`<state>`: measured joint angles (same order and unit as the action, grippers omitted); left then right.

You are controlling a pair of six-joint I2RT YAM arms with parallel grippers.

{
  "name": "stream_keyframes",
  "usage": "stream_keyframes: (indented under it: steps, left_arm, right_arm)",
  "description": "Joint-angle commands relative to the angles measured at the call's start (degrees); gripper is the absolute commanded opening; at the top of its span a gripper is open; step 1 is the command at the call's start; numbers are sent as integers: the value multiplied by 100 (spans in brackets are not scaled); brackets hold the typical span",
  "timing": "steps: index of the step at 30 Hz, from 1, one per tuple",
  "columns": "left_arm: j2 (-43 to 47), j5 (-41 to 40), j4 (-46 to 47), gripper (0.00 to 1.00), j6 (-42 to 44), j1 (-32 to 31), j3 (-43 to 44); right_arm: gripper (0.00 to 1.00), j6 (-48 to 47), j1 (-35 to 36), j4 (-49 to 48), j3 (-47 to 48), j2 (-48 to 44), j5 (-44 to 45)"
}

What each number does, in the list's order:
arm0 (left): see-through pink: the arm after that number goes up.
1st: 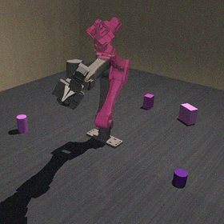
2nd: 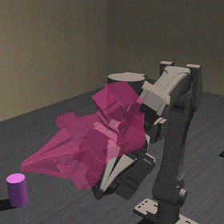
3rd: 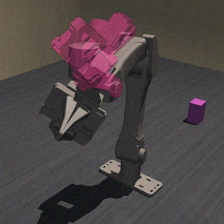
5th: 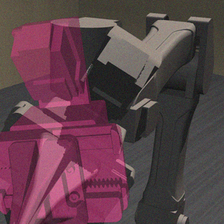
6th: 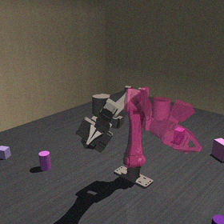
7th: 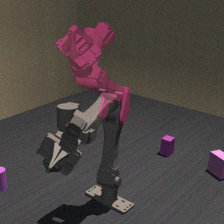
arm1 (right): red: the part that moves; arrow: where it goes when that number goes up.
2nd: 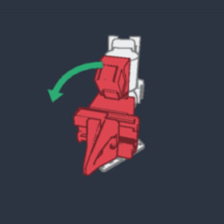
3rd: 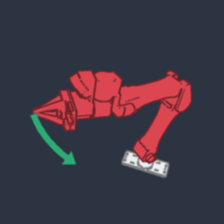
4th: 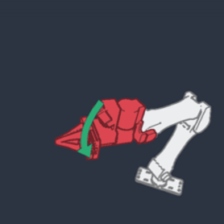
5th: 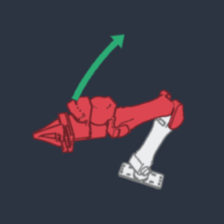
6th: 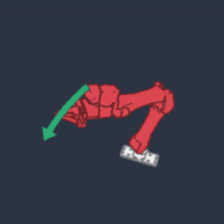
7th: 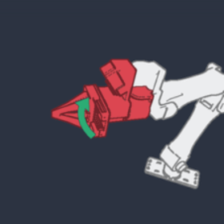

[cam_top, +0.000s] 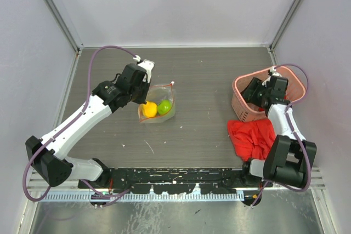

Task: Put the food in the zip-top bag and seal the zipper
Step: Pick up the fake fruit from the bin.

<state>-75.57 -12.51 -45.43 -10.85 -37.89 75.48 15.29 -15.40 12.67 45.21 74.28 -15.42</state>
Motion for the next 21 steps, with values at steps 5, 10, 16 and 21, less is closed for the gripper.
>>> stream_keyframes:
  steps: [5,10,16,21]
  left_arm:
    - [128,110,245,0,20,-8,19]
    - [117,118,240,0,15,-4,18]
    - [95,144,242,0,20,-3,28]
    - [92,160,244,0,18,-3,23]
  right_arm:
    - [47,35,119,543,539,-867,536]
    - [47,-46,214,906,848,-1237,726]
    - [47,-94,776,1239,1256,-1572,861]
    - [46,-41,1434,1333,1536,-1711,891]
